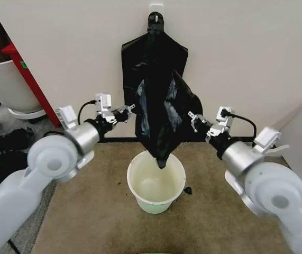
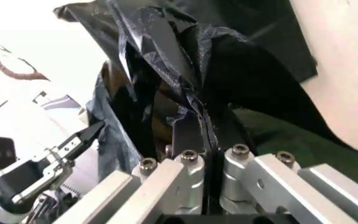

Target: Place the garbage bag over the trash bin.

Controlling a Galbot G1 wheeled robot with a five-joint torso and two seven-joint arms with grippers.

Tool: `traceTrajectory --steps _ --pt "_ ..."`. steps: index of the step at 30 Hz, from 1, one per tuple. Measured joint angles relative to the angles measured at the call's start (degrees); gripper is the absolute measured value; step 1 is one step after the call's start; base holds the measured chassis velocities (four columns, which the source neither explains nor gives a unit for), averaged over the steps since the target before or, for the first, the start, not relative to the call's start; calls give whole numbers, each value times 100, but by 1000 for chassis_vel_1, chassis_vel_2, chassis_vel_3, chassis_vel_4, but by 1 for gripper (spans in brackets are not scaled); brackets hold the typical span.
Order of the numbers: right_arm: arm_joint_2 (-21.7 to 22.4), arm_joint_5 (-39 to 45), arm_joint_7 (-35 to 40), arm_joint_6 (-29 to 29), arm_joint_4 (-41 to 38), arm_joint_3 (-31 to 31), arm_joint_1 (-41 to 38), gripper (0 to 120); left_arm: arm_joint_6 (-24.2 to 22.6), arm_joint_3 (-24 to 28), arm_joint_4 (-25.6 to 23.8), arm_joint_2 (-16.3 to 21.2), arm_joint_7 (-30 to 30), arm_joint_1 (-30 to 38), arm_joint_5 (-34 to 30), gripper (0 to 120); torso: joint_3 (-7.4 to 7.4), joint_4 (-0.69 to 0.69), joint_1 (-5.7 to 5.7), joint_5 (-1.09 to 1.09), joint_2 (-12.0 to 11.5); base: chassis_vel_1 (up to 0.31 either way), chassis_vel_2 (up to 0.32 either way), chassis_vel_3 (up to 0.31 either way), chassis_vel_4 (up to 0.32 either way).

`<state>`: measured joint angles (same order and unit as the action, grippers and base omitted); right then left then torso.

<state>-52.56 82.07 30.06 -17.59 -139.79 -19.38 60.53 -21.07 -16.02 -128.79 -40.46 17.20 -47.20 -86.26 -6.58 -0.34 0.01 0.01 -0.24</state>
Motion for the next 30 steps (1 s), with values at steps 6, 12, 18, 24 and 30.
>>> traceTrajectory --steps 6,12,18,24,30 --pt "-211 -42 60 3 -58 38 422 0 -77 -380 -185 -32 -4 -616 4 0 0 0 0 0 0 0 0 0 0" --pt "-442 98 322 8 -213 230 645 0 -105 -614 -358 -223 -10 -1338 205 0 0 0 0 -1 0 0 0 0 0" --pt "-673 236 390 -13 -193 522 699 0 -106 -889 -402 -296 -53 -1824 362 0 0 -1 0 -2 0 0 0 0 0" --pt "-944 292 239 9 94 752 649 0 -106 -1167 -374 -296 -119 -2109 456 0 -1 0 0 -1 0 0 0 0 0" --pt "-1201 -52 -103 79 635 882 698 0 -82 -1122 -309 -408 -174 -2310 667 0 -1 0 0 -1 -1 0 0 0 0"
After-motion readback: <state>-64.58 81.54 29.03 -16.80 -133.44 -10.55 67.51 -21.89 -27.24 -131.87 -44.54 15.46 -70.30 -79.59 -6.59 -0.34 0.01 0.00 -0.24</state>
